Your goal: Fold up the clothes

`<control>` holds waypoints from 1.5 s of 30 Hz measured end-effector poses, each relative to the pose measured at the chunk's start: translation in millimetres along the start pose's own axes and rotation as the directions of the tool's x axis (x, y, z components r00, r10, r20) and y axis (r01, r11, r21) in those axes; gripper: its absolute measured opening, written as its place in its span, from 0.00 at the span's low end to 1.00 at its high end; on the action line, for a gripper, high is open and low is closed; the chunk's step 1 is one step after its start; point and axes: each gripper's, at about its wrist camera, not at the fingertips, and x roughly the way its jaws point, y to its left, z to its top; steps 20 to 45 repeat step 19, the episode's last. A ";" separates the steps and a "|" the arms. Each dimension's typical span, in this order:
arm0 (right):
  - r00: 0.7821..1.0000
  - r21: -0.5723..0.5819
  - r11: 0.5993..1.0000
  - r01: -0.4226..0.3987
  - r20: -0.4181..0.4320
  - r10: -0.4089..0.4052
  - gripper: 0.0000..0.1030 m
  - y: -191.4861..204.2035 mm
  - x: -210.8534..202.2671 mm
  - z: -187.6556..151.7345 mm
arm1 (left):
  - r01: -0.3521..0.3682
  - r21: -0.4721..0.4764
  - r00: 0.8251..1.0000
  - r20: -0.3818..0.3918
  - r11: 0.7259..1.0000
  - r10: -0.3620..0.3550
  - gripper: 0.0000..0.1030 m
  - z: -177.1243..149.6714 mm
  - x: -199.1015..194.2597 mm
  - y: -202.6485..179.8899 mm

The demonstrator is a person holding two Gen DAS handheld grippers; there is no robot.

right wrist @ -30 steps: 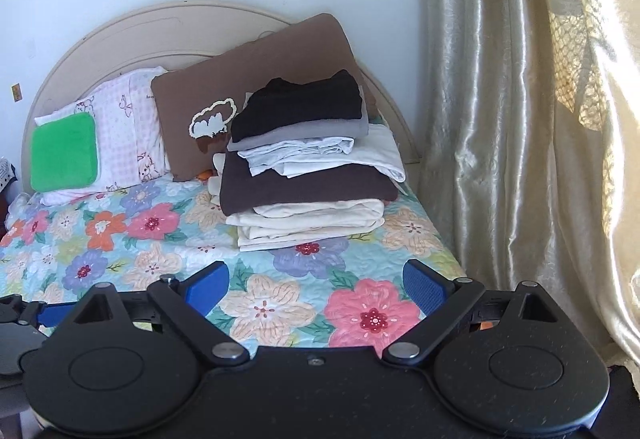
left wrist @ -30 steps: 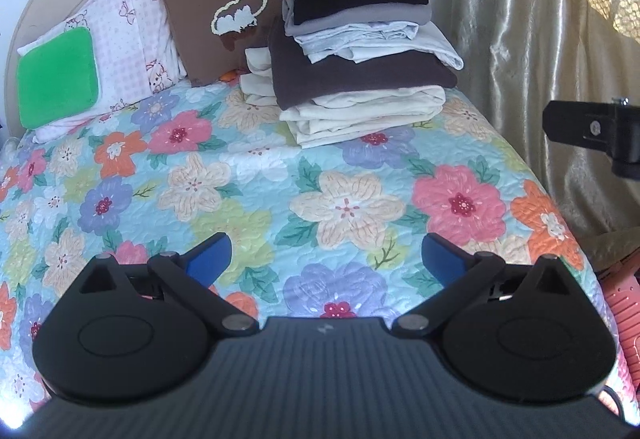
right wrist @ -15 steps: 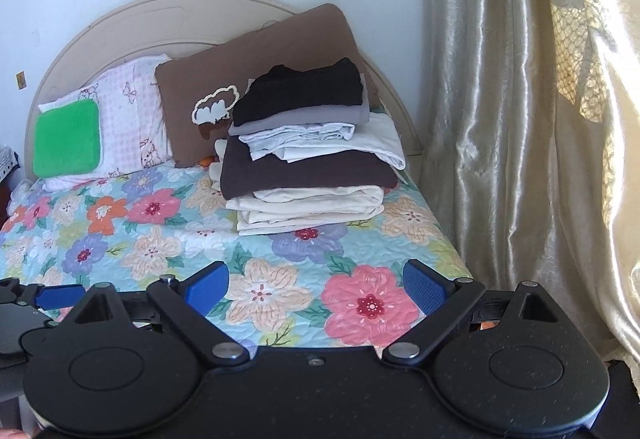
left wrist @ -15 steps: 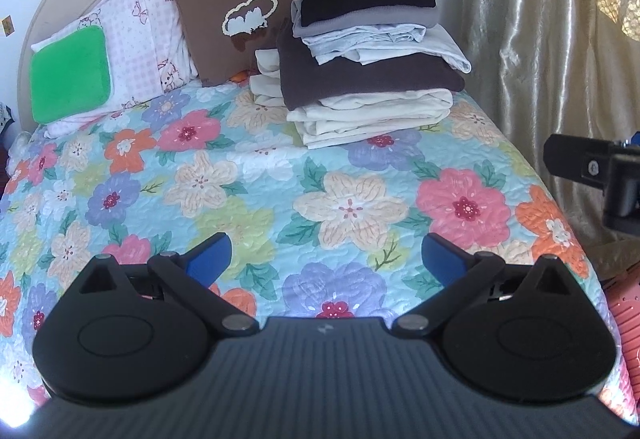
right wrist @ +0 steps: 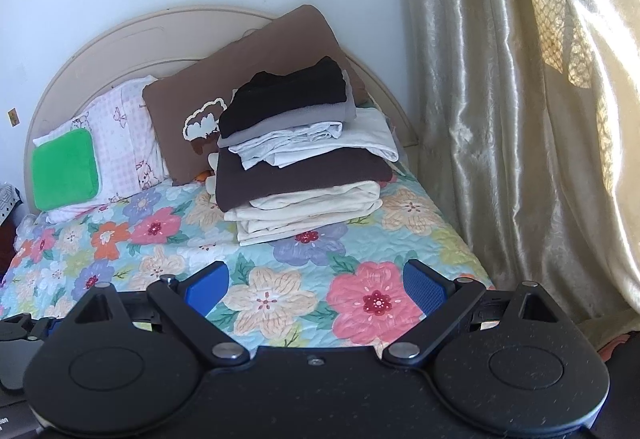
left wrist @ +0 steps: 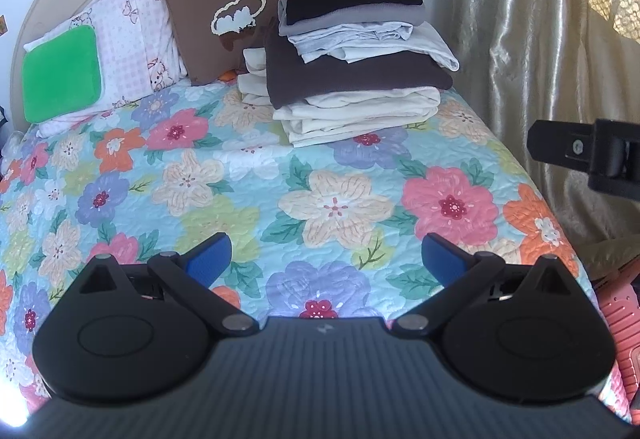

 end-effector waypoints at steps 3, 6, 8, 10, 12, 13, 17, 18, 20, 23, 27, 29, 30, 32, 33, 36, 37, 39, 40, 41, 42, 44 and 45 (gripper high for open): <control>1.000 -0.009 1.000 -0.001 -0.005 0.001 0.93 2.0 1.7 -1.5 | 0.004 -0.005 1.000 0.006 1.000 -0.004 1.00 -0.4 -0.5 0.7; 1.000 -0.006 1.000 -0.010 -0.008 0.010 0.93 3.7 2.4 -2.4 | 0.037 -0.042 0.999 0.007 0.998 -0.037 1.00 2.6 -0.4 2.9; 1.000 0.002 1.000 -0.023 -0.005 0.023 0.93 5.6 0.6 -2.4 | 0.050 -0.047 0.999 0.016 0.998 -0.049 1.00 5.3 -1.8 1.6; 0.999 0.005 0.999 -0.033 -0.003 0.033 0.93 7.9 -0.9 -2.5 | 0.060 -0.042 0.998 0.022 0.997 -0.060 1.00 7.7 -3.4 -0.6; 1.000 -0.002 1.000 -0.031 -0.001 0.031 0.93 10.3 -1.3 -3.3 | 0.069 -0.037 0.997 0.021 0.997 -0.069 1.00 8.8 -4.4 -2.9; 1.000 -0.002 1.000 -0.030 0.000 0.030 0.93 10.8 -1.2 -3.5 | 0.065 -0.032 0.998 0.022 0.997 -0.064 1.00 8.8 -4.9 -3.8; 0.999 -0.001 0.999 -0.032 -0.002 0.032 0.93 11.1 -1.1 -5.4 | 0.052 -0.026 0.998 0.022 0.998 -0.052 1.00 8.4 -5.7 -4.4; 1.000 -0.001 1.000 -0.031 -0.003 0.031 0.93 11.1 -1.0 -5.6 | 0.055 -0.030 0.998 0.021 0.998 -0.054 1.00 7.9 -5.7 -3.1; 1.000 -0.001 1.000 -0.030 -0.003 0.030 0.93 11.2 -0.8 -5.8 | 0.057 -0.035 0.998 0.020 0.998 -0.056 1.00 7.5 -5.8 -1.8; 1.000 -0.001 1.000 -0.030 -0.003 0.030 0.93 11.2 -0.8 -5.8 | 0.057 -0.035 0.998 0.020 0.998 -0.056 1.00 7.5 -5.8 -1.8; 1.000 -0.001 1.000 -0.030 -0.003 0.030 0.93 11.2 -0.8 -5.8 | 0.057 -0.035 0.998 0.020 0.998 -0.056 1.00 7.5 -5.8 -1.8; 1.000 -0.001 1.000 -0.030 -0.003 0.030 0.93 11.2 -0.8 -5.8 | 0.057 -0.035 0.998 0.020 0.998 -0.056 1.00 7.5 -5.8 -1.8; 1.000 -0.001 1.000 -0.030 -0.003 0.030 0.93 11.2 -0.8 -5.8 | 0.057 -0.035 0.998 0.020 0.998 -0.056 1.00 7.5 -5.8 -1.8; 1.000 -0.001 1.000 -0.030 -0.003 0.030 0.93 11.2 -0.8 -5.8 | 0.057 -0.035 0.998 0.020 0.998 -0.056 1.00 7.5 -5.8 -1.8; 1.000 -0.001 1.000 -0.030 -0.003 0.030 0.93 11.2 -0.8 -5.8 | 0.057 -0.035 0.998 0.020 0.998 -0.056 1.00 7.5 -5.8 -1.8; 1.000 -0.001 1.000 -0.030 -0.003 0.030 0.93 11.2 -0.8 -5.8 | 0.057 -0.035 0.998 0.020 0.998 -0.056 1.00 7.5 -5.8 -1.8; 1.000 -0.001 1.000 -0.030 -0.003 0.030 0.93 11.2 -0.8 -5.8 | 0.057 -0.035 0.998 0.020 0.998 -0.056 1.00 7.5 -5.8 -1.8; 1.000 -0.001 1.000 -0.030 -0.003 0.030 0.93 11.2 -0.8 -5.8 | 0.057 -0.035 0.998 0.020 0.998 -0.056 1.00 7.5 -5.8 -1.8; 1.000 -0.001 1.000 -0.030 -0.003 0.030 0.93 11.2 -0.8 -5.8 | 0.057 -0.035 0.998 0.020 0.998 -0.056 1.00 7.5 -5.8 -1.8; 1.000 -0.001 1.000 -0.030 -0.003 0.030 0.93 11.2 -0.8 -5.8 | 0.057 -0.035 0.998 0.020 0.998 -0.056 1.00 7.5 -5.8 -1.8; 1.000 -0.001 1.000 -0.030 -0.003 0.030 0.93 11.2 -0.8 -5.8 | 0.057 -0.035 0.998 0.020 0.998 -0.056 1.00 7.5 -5.8 -1.8; 1.000 -0.001 1.000 -0.030 -0.003 0.030 0.93 11.2 -0.8 -5.8 | 0.057 -0.035 0.998 0.020 0.998 -0.056 1.00 7.5 -5.8 -1.8; 1.000 -0.001 1.000 -0.030 -0.003 0.030 0.93 11.2 -0.8 -5.8 | 0.057 -0.035 0.998 0.020 0.998 -0.056 1.00 7.5 -5.8 -1.8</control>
